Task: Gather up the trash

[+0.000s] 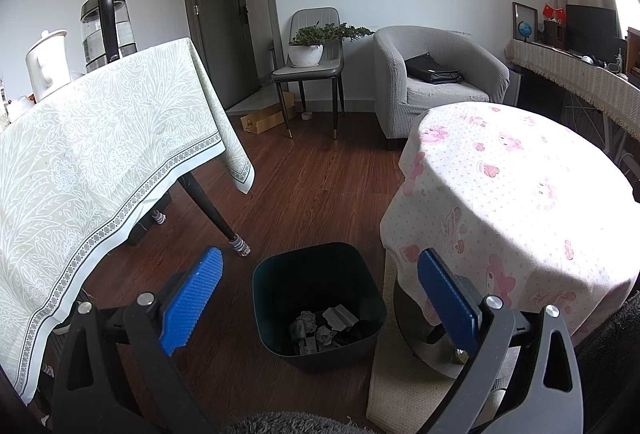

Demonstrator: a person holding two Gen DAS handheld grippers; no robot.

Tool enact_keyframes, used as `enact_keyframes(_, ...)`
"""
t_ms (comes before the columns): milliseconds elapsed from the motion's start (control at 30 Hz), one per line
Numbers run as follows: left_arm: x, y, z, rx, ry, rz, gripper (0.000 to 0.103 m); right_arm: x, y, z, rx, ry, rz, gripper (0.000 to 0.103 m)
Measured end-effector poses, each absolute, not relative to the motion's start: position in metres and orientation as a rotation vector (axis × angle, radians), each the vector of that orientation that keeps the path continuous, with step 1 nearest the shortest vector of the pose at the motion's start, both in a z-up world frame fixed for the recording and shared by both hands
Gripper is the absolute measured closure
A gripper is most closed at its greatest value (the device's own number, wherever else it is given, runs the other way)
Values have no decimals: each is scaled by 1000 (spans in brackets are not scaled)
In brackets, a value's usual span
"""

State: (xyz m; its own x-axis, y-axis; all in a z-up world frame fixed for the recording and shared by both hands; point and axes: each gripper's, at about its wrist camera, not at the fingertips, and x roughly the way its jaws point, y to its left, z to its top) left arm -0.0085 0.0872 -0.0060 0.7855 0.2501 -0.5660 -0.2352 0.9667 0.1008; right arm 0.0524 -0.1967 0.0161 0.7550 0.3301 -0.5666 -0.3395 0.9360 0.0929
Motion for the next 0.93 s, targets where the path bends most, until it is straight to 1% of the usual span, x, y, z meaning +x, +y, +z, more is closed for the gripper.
enact_keyframes(933, -9, 91, -11, 27, 621, 261, 3, 54, -197, 17, -18, 617, 365, 3)
